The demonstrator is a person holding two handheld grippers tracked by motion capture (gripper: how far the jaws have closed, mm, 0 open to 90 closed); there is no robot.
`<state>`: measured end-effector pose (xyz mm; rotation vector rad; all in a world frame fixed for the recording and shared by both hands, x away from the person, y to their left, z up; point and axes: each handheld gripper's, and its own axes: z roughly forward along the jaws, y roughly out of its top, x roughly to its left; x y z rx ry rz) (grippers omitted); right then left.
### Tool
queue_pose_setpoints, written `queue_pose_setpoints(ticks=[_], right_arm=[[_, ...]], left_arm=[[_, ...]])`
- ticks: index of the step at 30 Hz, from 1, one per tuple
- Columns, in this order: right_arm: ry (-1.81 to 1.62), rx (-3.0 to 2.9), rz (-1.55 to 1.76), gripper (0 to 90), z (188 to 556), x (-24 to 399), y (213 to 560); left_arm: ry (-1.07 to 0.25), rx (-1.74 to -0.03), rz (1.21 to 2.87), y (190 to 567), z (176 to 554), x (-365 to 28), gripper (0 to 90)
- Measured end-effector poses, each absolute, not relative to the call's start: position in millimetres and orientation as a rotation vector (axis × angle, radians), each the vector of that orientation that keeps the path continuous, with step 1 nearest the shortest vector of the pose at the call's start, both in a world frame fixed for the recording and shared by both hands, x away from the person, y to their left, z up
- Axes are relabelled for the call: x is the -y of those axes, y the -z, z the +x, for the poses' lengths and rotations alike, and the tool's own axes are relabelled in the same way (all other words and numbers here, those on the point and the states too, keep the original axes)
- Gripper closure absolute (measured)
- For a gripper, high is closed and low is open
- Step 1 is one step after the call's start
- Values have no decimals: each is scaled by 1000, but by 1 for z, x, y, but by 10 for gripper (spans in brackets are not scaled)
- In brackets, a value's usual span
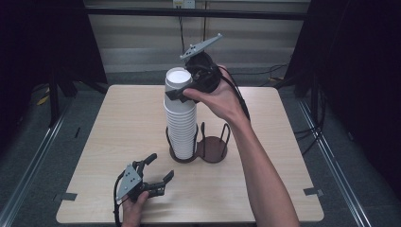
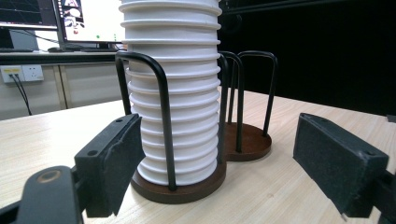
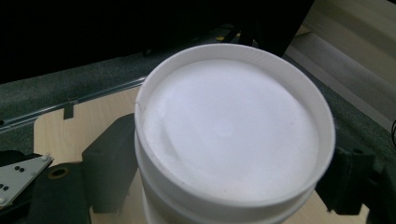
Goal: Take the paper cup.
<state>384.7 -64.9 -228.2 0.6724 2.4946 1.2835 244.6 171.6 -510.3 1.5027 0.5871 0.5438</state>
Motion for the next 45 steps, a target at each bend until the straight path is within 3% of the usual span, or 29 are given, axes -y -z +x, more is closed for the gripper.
queue_pose_setpoints(ticks=[45], right_arm=[[-1437,-2376,658,213,380,73,239]], left_arm=[[-562,-564,1520,510,246,-173,159]])
